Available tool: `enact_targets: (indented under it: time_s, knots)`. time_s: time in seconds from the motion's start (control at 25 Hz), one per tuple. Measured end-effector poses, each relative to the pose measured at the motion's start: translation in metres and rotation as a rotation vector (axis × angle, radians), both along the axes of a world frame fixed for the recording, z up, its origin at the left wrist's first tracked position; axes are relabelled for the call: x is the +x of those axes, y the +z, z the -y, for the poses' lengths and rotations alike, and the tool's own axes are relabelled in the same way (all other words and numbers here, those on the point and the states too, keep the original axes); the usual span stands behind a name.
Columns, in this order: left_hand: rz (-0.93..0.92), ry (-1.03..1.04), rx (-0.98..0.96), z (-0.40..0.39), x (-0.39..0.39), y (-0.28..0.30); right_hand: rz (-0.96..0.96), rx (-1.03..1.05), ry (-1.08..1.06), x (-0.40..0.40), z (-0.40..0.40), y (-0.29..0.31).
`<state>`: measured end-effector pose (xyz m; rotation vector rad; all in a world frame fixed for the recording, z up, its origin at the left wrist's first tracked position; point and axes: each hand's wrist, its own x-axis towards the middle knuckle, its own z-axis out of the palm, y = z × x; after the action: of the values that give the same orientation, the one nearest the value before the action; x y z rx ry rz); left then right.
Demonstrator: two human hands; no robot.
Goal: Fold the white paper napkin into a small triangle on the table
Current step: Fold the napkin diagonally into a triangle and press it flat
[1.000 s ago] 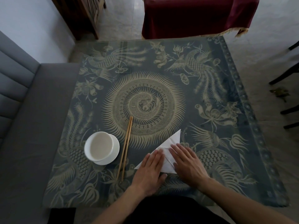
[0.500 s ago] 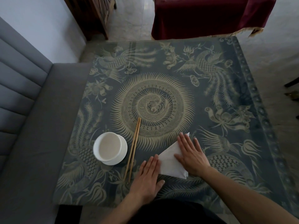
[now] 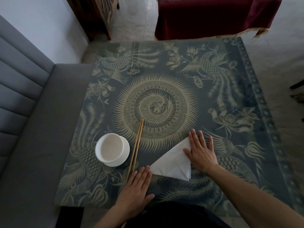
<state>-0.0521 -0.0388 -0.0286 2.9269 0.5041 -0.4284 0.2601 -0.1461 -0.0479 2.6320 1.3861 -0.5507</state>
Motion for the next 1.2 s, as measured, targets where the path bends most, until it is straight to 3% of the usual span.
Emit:
enact_targets:
  time_s: [0.12,0.32,0.52,0.88,1.2]
  knots:
    - [0.012,-0.032,-0.011,-0.002,-0.003,0.007,0.008,0.057,-0.003,-0.005,0.002,0.009]
    - [0.112,-0.075,-0.062,-0.004,0.063,0.012,-0.004,0.169,0.265,-0.052,0.009,0.018]
    - [-0.015,-0.227,-0.082,-0.017,0.11,0.0,0.0,0.106,0.079,-0.07,0.022,0.016]
    - [-0.007,-0.181,-0.057,-0.024,0.049,-0.003,-0.011,0.027,0.378,-0.017,0.028,0.008]
    - [0.03,-0.185,-0.095,-0.013,0.104,-0.015,-0.019,0.126,0.269,-0.072,0.023,0.005]
